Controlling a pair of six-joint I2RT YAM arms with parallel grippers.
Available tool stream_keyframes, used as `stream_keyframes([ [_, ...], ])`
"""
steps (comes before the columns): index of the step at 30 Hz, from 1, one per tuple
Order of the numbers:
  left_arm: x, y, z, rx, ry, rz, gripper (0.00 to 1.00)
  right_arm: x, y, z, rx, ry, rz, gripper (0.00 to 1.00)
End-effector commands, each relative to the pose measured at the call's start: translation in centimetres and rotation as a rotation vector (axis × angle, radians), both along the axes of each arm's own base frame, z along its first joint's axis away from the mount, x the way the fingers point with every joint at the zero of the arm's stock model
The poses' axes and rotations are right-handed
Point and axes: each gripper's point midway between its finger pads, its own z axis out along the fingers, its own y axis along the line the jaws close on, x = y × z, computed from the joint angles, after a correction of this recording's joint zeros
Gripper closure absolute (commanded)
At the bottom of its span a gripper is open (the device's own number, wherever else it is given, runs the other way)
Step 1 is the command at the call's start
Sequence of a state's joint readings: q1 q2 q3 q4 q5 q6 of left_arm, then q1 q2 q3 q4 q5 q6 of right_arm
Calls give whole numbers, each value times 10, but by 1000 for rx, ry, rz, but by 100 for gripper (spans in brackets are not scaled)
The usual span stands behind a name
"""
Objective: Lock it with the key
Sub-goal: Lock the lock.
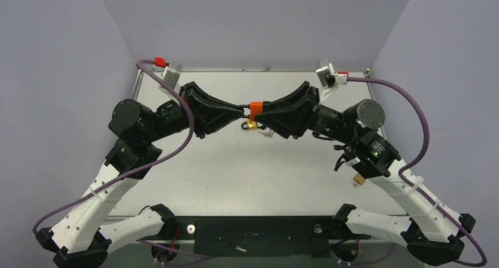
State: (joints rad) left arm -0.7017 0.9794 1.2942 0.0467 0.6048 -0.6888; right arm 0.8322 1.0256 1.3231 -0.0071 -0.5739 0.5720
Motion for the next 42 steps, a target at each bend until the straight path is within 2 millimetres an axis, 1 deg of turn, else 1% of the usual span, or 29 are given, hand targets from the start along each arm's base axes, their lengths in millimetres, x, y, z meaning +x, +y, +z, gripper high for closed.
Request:
stream_keyframes([
  [1, -14, -32, -15, 54, 15, -140, 100, 7, 34, -32, -75, 44, 51, 100],
  [12, -17, -39, -2, 41, -5, -166, 100, 7, 46, -47, -107, 60, 70, 100],
  [18, -22, -45, 0, 42, -12, -189, 100, 10, 51, -52, -120, 66, 72, 100],
  [20, -22, -46, 0, 43, -13, -188, 100, 11, 52, -59, -143, 83, 68, 100],
  [21, -22, -45, -1, 46, -14, -184, 100, 12, 52, -59, -147, 78, 63, 100],
  [23, -19, -42, -2, 51, -12, -153, 100, 12, 50, -60, -154, 71, 55, 100],
  [25, -11, -34, -1, 45, -7, -86, 100, 15, 46, -61, -163, 66, 35, 100],
  [26, -1, -30, -3, 45, 14, -30, 100, 14, 42, -58, -158, 57, 28, 99],
  [27, 9, -22, -7, 54, 44, 25, 100, 16, 39, -59, -160, 55, 17, 85],
  [28, 23, -16, -12, 62, 94, 99, 100, 15, 35, -55, -152, 46, 13, 77],
  [29, 35, -3, -13, 56, 115, 171, 100, 19, 30, -55, -149, 44, -2, 63],
  [30, 49, 5, -20, 63, 162, 250, 100, 16, 24, -50, -137, 32, -3, 57],
  [31, 60, 18, -23, 57, 177, 310, 100, 22, 18, -53, -138, 34, -23, 47],
  [32, 64, 24, -25, 50, 206, 334, 100, 21, 11, -49, -127, 23, -29, 42],
  [33, 69, 33, -29, 48, 215, 350, 100, 30, 4, -55, -126, 34, -55, 34],
  [34, 68, 37, -25, 26, 220, 341, 100, 27, -3, -51, -106, 28, -45, 29],
  [35, 70, 39, -30, 29, 230, 332, 100, 37, -10, -51, -64, 36, -63, 28],
  [36, 71, 39, -31, 26, 234, 326, 100, 29, -15, -46, -32, 48, -25, 25],
  [37, 70, 39, -32, 32, 233, 315, 100, 31, -21, -48, -9, 27, -17, 24],
  [38, 69, 39, -33, 40, 237, 310, 100, 28, -26, -52, 2, 39, -11, 21],
  [39, 67, 38, -34, 47, 234, 294, 100, 30, -33, -48, 21, 9, -16, 20],
  [40, 66, 37, -34, 50, 227, 284, 100, 29, -38, -52, 26, 17, -17, 19],
  [41, 63, 37, -33, 56, 220, 264, 100, 34, -44, -51, 37, -2, -32, 18],
  [42, 61, 36, -31, 58, 210, 255, 100, 36, -46, -56, 44, 31, -29, 18],
])
